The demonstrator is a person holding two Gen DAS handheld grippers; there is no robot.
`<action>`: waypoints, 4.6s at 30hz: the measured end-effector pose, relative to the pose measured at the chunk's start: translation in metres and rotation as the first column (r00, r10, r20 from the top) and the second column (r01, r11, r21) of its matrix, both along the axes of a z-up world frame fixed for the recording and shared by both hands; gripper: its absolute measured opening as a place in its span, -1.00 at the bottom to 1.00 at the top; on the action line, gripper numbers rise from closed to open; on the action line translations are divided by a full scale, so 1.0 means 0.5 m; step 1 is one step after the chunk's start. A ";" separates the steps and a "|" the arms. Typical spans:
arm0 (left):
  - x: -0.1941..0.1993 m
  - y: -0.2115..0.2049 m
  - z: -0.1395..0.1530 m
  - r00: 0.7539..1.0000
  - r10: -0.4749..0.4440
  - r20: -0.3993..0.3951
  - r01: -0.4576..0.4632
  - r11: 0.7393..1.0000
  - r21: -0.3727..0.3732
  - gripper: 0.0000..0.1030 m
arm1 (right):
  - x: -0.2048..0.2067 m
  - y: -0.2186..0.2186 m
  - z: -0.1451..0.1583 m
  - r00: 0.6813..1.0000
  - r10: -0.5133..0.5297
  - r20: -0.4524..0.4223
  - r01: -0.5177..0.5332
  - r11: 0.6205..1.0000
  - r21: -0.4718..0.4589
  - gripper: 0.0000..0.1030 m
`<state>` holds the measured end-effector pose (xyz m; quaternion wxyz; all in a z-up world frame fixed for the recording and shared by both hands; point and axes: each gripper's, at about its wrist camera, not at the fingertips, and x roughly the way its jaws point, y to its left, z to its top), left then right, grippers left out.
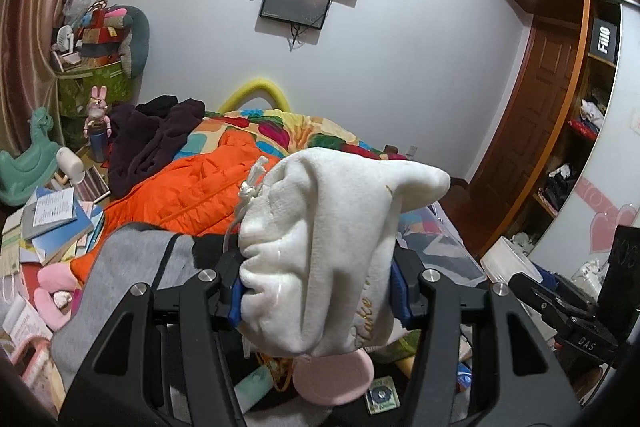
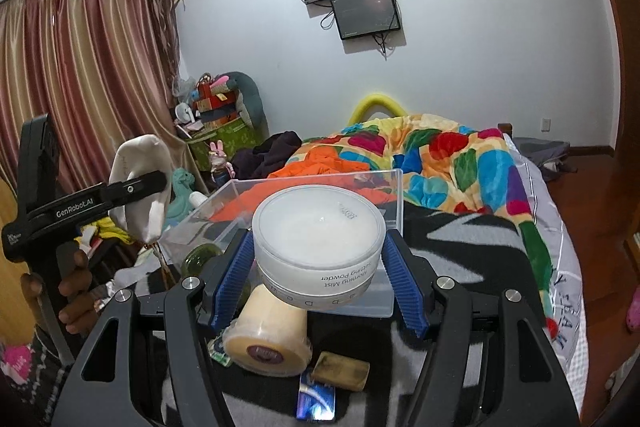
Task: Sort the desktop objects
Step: 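Place white pouch into box with left tool while right tool lowers white jar inside, then grasp mint-green tube with left tool while right tool grasps purple-labelled cream tub, then lower mint tube into box with left tool while right tool places cream tub inside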
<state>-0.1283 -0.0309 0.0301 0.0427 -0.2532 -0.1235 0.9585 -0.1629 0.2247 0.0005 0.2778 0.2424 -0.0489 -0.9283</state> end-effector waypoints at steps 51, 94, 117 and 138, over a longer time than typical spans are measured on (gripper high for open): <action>-0.111 0.032 -0.102 0.995 -0.043 0.088 0.045 0.999 -0.018 0.56 | -0.048 -0.102 -0.053 0.998 -0.009 0.055 0.003 0.994 0.105 0.26; 0.044 -0.037 -0.220 0.934 0.088 0.347 0.001 0.969 -0.247 0.10 | 0.056 -0.111 -0.137 0.995 -0.012 0.099 -0.003 0.989 0.148 0.66; 0.036 0.019 -0.227 0.917 -0.020 0.398 0.153 0.940 -0.306 -0.61 | 0.068 -0.140 -0.147 0.996 -0.007 0.094 -0.013 0.977 0.212 0.32; 0.114 0.018 -0.156 0.951 -0.076 0.299 0.132 0.976 -0.172 -0.62 | 0.069 -0.073 -0.080 0.998 -0.037 0.057 0.033 0.997 0.074 0.31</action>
